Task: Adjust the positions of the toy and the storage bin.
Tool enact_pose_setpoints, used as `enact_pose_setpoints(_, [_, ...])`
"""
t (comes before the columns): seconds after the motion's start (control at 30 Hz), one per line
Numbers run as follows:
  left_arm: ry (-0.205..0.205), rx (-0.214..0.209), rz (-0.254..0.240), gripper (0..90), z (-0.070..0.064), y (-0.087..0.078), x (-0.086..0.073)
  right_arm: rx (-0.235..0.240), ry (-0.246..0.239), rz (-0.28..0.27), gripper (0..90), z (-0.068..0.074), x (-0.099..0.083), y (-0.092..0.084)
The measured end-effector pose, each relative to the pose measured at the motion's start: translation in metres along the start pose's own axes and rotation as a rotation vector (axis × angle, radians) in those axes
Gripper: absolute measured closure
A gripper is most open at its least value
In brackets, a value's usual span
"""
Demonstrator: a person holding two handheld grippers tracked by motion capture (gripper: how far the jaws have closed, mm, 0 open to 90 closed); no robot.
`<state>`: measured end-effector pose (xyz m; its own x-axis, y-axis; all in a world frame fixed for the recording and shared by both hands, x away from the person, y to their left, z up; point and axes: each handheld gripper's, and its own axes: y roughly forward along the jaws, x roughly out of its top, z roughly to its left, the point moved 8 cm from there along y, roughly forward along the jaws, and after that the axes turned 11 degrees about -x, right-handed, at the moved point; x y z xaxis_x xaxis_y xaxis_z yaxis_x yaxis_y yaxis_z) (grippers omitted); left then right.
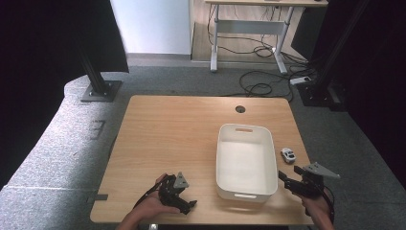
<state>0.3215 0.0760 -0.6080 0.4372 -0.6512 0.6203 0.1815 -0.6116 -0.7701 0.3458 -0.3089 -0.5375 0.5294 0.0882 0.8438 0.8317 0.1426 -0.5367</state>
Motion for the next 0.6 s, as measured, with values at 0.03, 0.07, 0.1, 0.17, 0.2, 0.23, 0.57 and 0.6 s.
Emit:
enact_pose_setpoints(0.03, [0.0,0.0,0.0,0.1,0.0,0.0,0.0,0.001,-0.001,-0.001,26.9,0.001,0.001,0.0])
enact_pose_setpoints(0.07, [0.0,0.0,0.0,0.1,0.0,0.0,0.0,0.002,0.0,-0.005,27.0,0.002,0.002,0.0])
enact_pose_setpoints(0.1, [0.0,0.0,0.0,0.1,0.0,0.0,0.0,0.003,0.0,-0.008,27.0,0.003,0.003,0.0])
enact_pose_setpoints(0.17, [0.0,0.0,0.0,0.1,0.0,0.0,0.0,0.005,0.001,-0.012,27.7,0.004,0.005,0.0])
enact_pose_setpoints(0.2, [0.0,0.0,0.0,0.1,0.0,0.0,0.0,-0.001,0.001,-0.015,27.8,0.005,0.005,0.0])
enact_pose_setpoints(0.23, [0.0,0.0,0.0,0.1,0.0,0.0,0.0,-0.002,0.002,-0.017,27.8,0.005,0.006,0.0])
enact_pose_setpoints(0.57, [0.0,0.0,0.0,0.1,0.0,0.0,0.0,-0.01,0.022,-0.043,28.2,0.005,0.013,-0.002])
enact_pose_setpoints(0.6, [0.0,0.0,0.0,0.1,0.0,0.0,0.0,0.0,0.031,-0.048,27.8,0.006,0.015,-0.003])
